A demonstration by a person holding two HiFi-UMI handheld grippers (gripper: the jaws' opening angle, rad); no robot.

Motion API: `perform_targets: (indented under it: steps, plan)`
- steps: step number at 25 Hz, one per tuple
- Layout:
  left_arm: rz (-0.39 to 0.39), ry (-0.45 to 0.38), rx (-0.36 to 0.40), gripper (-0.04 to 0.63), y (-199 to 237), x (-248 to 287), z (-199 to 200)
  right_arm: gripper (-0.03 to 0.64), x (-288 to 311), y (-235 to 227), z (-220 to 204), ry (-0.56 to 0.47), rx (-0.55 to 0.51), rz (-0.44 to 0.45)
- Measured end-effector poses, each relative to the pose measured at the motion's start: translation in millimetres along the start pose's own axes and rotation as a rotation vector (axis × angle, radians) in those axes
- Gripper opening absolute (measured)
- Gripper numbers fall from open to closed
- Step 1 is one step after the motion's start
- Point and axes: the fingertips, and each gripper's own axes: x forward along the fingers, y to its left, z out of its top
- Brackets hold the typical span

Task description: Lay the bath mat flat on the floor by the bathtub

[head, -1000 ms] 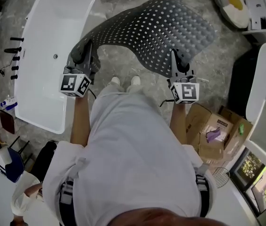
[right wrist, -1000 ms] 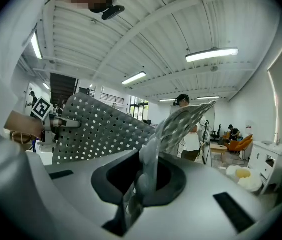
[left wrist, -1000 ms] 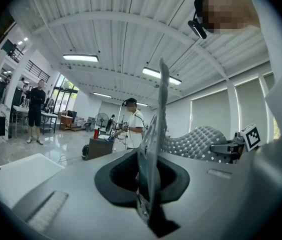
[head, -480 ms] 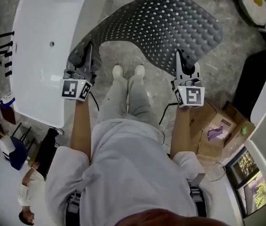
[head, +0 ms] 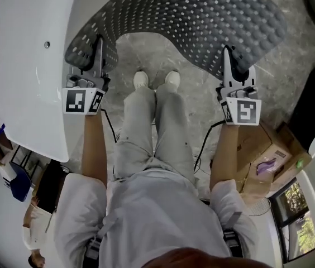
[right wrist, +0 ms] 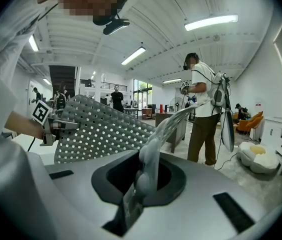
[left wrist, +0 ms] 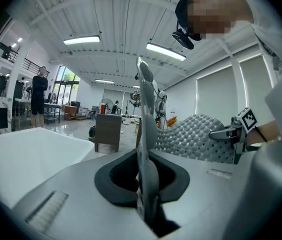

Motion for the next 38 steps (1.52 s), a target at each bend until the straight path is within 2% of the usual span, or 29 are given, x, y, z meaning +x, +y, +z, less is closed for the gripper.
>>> perform_targets:
  steps: [6,9,14,17,21,26,30,33,38]
  plan:
    - [-0.004,-0.024,0.074,0.018,7,4,-25,0.025,8,-2,-29,-0.071,-0.009,0.016]
    - [-0.015,-0.022,0.083,0.018,22,26,-93,0.023,37,-5,-94,-0.066,0.054,0.020]
    - [-0.062,-0.002,-0.017,0.017,66,71,-249,0.024,97,-3,-227,-0.021,0.033,0.026]
    - [-0.092,0.003,-0.061,0.017,85,83,-297,0.023,115,-9,-273,-0.010,0.041,0.035]
    - [-0.132,0.031,-0.052,0.017,89,96,-332,0.023,127,-28,-315,0.000,0.095,0.037]
    - [-0.190,0.117,-0.065,0.017,94,115,-379,0.023,142,-46,-368,0.067,0.141,0.041]
    - [-0.248,0.245,-0.009,0.017,91,129,-413,0.023,149,-61,-409,0.150,0.222,0.069]
    - [-0.294,0.320,0.004,0.018,88,135,-441,0.023,156,-67,-442,0.219,0.252,0.084]
    - [-0.342,0.401,-0.016,0.018,85,146,-482,0.023,166,-73,-492,0.303,0.323,0.101]
